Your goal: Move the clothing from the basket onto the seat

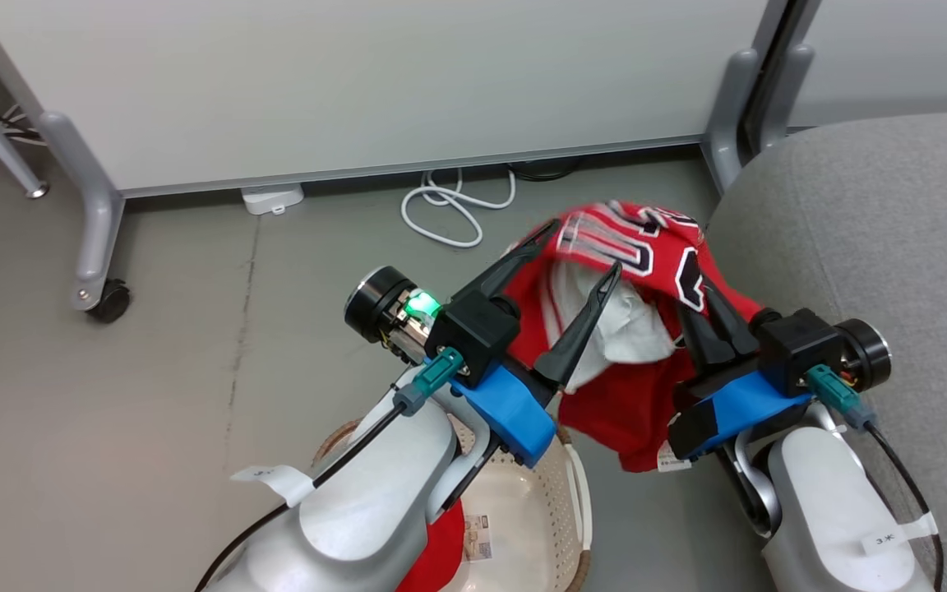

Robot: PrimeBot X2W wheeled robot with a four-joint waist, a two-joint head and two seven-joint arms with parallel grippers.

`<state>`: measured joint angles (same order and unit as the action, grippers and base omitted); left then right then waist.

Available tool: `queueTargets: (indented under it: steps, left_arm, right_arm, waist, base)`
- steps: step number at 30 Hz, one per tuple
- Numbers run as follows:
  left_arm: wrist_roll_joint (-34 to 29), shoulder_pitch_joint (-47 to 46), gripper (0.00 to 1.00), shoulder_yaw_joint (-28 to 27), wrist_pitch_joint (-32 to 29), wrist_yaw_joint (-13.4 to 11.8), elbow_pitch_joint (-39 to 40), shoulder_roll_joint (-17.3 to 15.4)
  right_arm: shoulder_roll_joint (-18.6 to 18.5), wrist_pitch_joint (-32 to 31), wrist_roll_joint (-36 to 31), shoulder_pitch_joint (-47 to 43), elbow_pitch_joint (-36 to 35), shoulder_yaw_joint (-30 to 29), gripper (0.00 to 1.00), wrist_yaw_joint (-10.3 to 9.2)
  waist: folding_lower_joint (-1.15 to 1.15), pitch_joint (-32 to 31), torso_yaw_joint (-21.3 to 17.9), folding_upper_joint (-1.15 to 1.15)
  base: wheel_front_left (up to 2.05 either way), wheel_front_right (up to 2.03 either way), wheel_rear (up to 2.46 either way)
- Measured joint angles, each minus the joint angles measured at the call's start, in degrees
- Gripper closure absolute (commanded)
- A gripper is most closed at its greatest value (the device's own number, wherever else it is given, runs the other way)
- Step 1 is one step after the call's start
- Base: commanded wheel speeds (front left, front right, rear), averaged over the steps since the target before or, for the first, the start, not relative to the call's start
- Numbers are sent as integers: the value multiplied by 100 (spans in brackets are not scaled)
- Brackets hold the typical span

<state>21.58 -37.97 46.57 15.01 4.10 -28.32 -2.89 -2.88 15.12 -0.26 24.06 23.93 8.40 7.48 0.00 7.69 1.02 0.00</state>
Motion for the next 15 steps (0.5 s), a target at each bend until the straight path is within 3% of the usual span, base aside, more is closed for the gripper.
queueTargets:
  steps: [15]
  left_arm:
    - [-250,242,0,68,5,98,-12,-29]
  right_arm:
    - [2,0,-164,-211,-438,-604,100,0]
  waist:
    - [0,96,-746,0]
  base:
    - [0,0,0]
